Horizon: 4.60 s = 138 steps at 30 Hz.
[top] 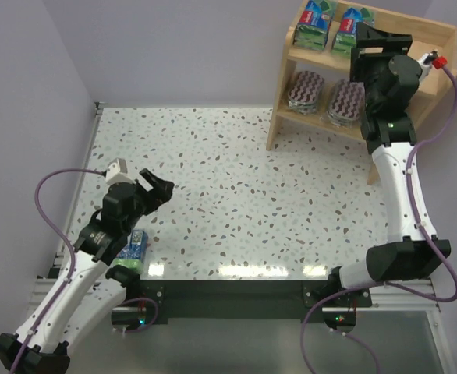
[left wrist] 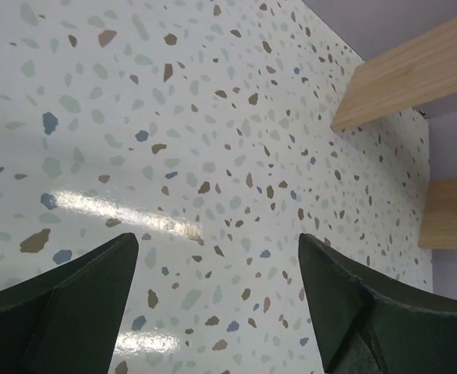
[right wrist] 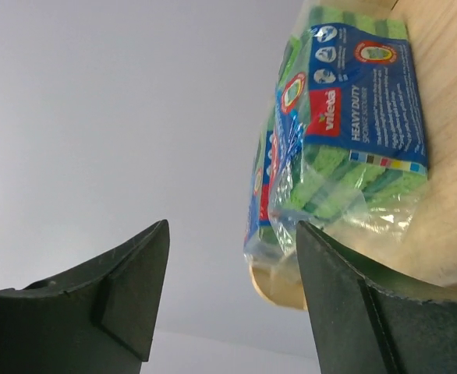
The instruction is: Place and organize the cleaning sponges onto the shelf
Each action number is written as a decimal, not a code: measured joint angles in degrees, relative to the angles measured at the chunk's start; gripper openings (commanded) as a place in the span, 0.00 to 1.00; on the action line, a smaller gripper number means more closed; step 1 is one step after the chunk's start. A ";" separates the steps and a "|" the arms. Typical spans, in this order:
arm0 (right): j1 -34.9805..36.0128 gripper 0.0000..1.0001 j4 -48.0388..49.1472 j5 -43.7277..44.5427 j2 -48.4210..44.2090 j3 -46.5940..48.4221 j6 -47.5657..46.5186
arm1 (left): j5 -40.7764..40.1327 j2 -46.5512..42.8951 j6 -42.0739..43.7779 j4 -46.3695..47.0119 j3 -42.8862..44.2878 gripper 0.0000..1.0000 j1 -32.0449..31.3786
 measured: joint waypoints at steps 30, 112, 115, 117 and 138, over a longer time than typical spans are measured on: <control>8.33 0.79 -16.46 -36.85 -34.27 -48.76 -46.14 | -12.70 20.04 2.05 -19.34 3.39 0.97 9.38; 10.67 0.78 -14.12 -40.70 -29.62 -61.70 -48.50 | 28.06 52.43 4.79 14.60 18.60 0.25 -12.87; 10.69 0.77 -14.23 -40.76 -29.64 -62.25 -48.68 | 25.59 51.58 6.10 14.60 20.15 0.26 -13.53; 11.04 0.76 -14.16 -40.89 -29.64 -62.51 -48.74 | 21.88 48.85 6.73 13.49 19.96 0.26 -13.53; 45.27 0.70 -1.75 -30.56 -4.50 -51.69 -48.68 | -0.20 10.64 4.04 -9.29 1.62 0.02 -0.61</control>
